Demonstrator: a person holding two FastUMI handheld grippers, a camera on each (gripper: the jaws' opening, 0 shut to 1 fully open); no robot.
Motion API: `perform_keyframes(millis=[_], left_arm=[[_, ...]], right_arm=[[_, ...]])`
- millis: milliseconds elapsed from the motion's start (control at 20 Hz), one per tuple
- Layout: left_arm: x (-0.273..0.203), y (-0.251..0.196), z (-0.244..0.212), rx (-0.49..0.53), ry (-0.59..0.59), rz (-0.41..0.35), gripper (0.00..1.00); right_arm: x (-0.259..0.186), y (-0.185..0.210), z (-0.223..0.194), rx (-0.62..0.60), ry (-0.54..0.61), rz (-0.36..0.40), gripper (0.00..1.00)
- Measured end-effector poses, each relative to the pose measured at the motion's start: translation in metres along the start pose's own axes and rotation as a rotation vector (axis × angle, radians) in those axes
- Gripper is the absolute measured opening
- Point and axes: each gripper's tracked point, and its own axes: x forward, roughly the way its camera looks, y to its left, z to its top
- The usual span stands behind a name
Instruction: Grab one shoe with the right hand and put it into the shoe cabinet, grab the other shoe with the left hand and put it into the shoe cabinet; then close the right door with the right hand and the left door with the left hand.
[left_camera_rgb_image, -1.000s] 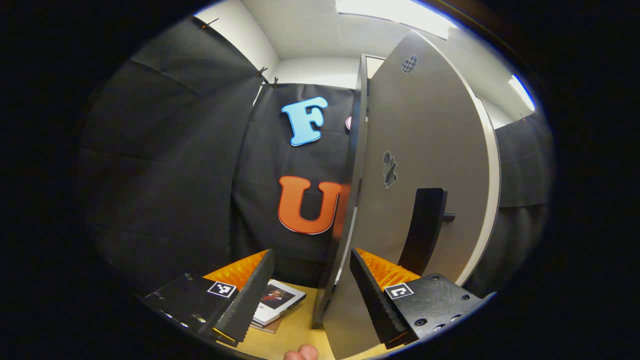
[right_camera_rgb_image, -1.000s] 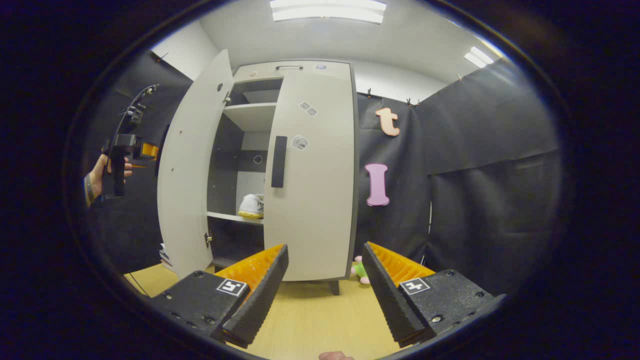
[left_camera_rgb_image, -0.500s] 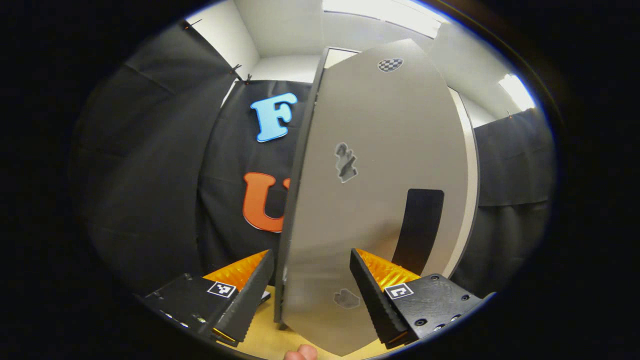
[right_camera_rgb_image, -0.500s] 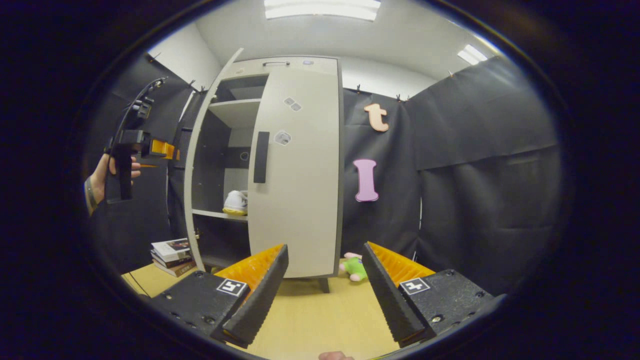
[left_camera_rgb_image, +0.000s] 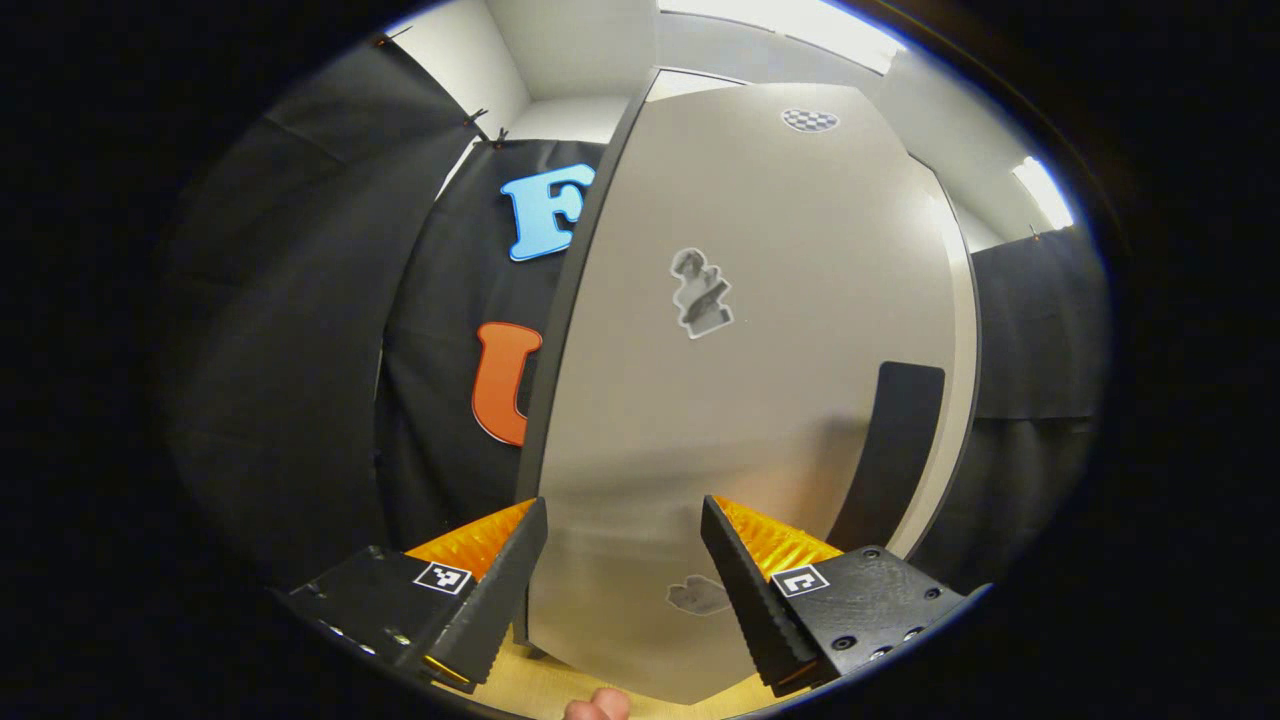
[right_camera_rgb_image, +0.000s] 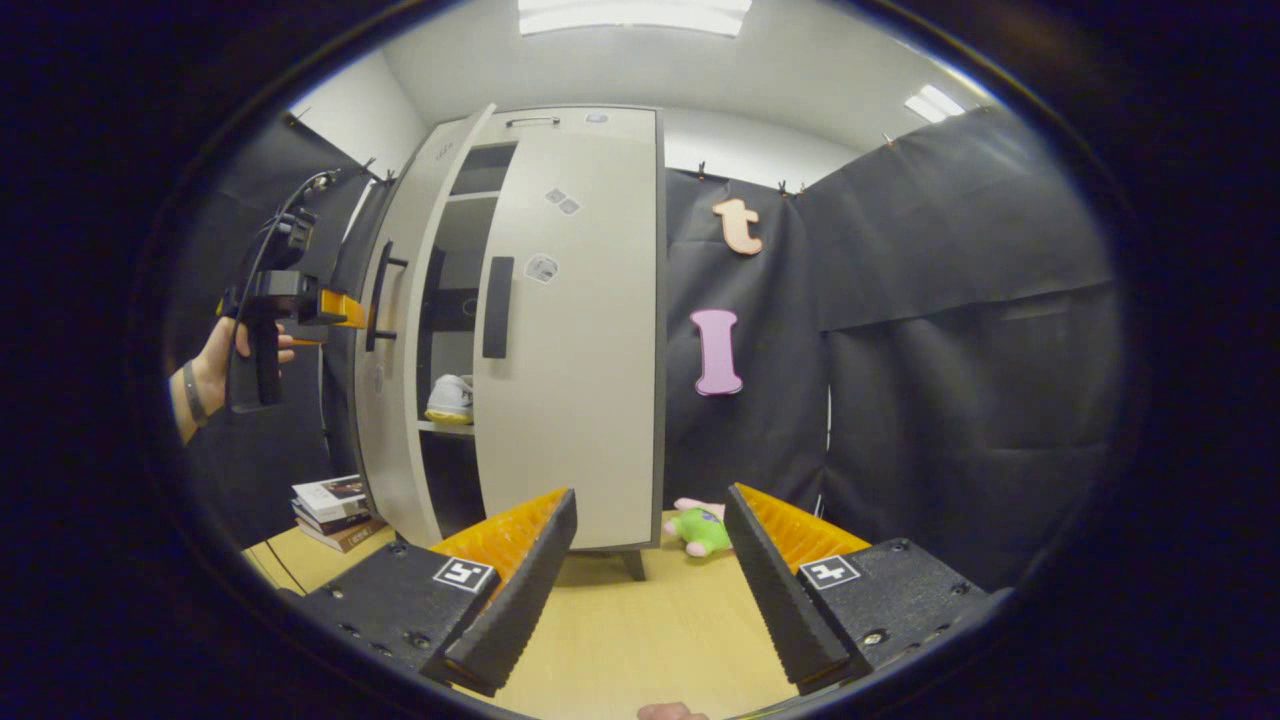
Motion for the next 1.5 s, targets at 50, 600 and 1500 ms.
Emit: perform_keyframes(millis=[50, 600, 1500], left_arm=[[-0.005, 0.006, 0.003, -0.002, -0.006, 0.011, 0.93], [-0.109, -0.021, -0.017, 0.074, -0.053, -0.041, 0.93], [-0.214, -0.092, -0.133, 0.149, 0.0, -0.078, 0.93]], right_arm=[[-0.001, 0.001, 0.001, 0.001, 0.0, 0.002, 0.96], [-0.01, 0.028, -0.002, -0.008, 0.003, 0.06, 1.0], [-0.028, 0.054, -0.016, -0.025, 0.025, 0.112, 0.96]])
